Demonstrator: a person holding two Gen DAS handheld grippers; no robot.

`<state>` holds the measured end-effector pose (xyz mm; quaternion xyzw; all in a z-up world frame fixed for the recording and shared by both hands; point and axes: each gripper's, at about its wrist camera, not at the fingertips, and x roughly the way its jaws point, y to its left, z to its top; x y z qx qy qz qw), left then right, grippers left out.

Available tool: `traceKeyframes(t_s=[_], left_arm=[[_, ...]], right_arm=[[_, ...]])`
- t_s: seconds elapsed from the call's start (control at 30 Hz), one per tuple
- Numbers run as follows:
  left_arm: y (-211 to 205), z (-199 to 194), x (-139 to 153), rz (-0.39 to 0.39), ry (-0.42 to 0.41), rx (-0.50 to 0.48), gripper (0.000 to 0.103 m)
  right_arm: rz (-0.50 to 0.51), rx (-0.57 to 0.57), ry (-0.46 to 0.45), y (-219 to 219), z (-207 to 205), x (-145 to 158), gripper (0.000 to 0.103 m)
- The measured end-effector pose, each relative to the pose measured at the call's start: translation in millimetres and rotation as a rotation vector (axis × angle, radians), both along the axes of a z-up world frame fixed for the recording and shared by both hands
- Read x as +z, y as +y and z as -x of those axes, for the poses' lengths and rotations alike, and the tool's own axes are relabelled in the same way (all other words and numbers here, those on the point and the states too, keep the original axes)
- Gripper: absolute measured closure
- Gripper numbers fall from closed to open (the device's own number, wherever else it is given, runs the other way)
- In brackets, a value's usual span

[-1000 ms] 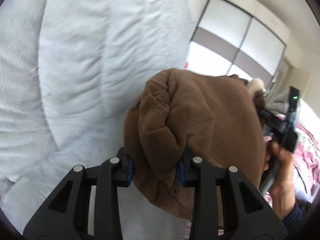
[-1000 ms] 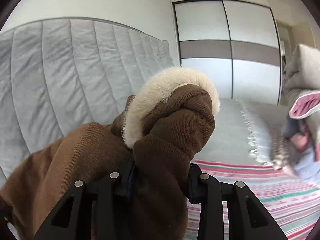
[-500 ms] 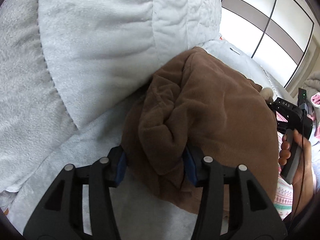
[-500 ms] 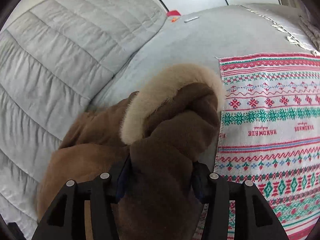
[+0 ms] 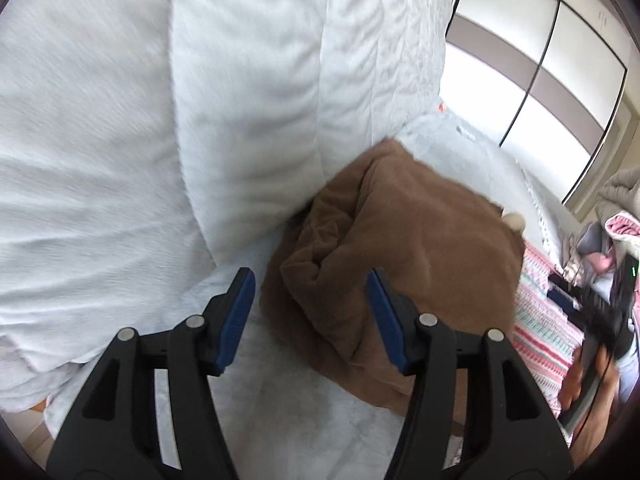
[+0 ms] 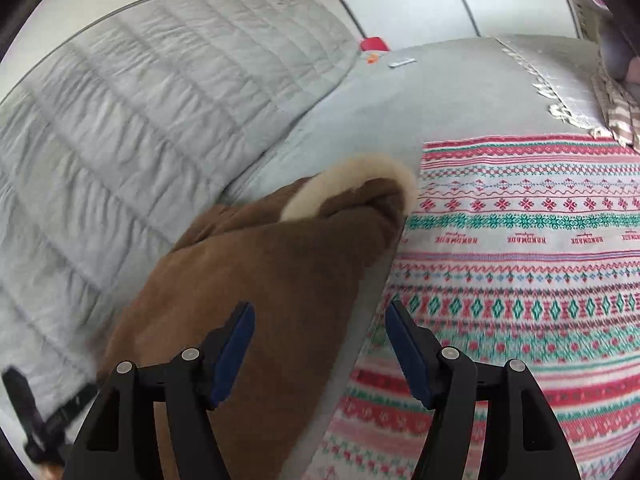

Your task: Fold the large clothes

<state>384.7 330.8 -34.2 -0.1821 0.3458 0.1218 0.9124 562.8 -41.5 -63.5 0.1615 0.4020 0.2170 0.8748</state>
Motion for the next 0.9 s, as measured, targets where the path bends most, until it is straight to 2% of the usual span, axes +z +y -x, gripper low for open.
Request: traceKeyframes(t_s=[0.1, 0.2, 0.3, 0.43, 0.5, 0.57, 0.73, 0.8, 0.87, 0.9], left_arm=[[-12.8, 10.0, 10.7, -0.015, -0.010, -0.018, 0.044], [-34.9, 23.3, 20.1, -0.062, 0.000, -0.021, 0.043], [-59.6, 43.6, 25.3, -0.093, 0.029, -0.017, 0.032], [-98.8, 76.0, 29.7, -0.125, 0.072, -0.066, 0.027], [-119.1, 102.3, 32.3, -0.180, 0.080, -0.061, 0.024], [-132.4, 130.3, 34.1, -0.215, 0.073, -0.043, 0.019], [-165.8, 198.5, 35.0, -0.207, 0.047, -0.023, 0.018], [-179.9, 218.1, 34.5, -0.203, 0.024, -0.038, 0.014], [-195.7, 237.6, 38.2, -0.222, 0.006, -0.059, 0.007], [-203.6, 245.7, 41.6, -0.239, -0.006, -0.076, 0.007]], right_arm=[[0.038, 0.065, -0.027, 7.4, 40.3, 9.2, 0.034], [0.058, 0.134, -0.036, 12.5, 85.2, 14.9, 0.034], [0.078, 0.195, -0.064, 8.3, 135.1, 23.7, 0.034], [0.113, 0.218, -0.119, -8.1, 188.7, 45.5, 0.028], [0.120, 0.210, -0.143, -22.9, 217.3, 57.8, 0.021], [0.130, 0.220, -0.159, -33.8, 243.3, 66.9, 0.019], [0.160, 0.256, -0.213, -54.1, 311.8, 85.8, 0.014], [0.155, 0.265, -0.232, -59.2, 337.5, 90.5, 0.012], [0.145, 0.278, -0.239, -61.5, 357.9, 91.8, 0.011], [0.140, 0.283, -0.251, -63.9, 370.6, 90.8, 0.011]])
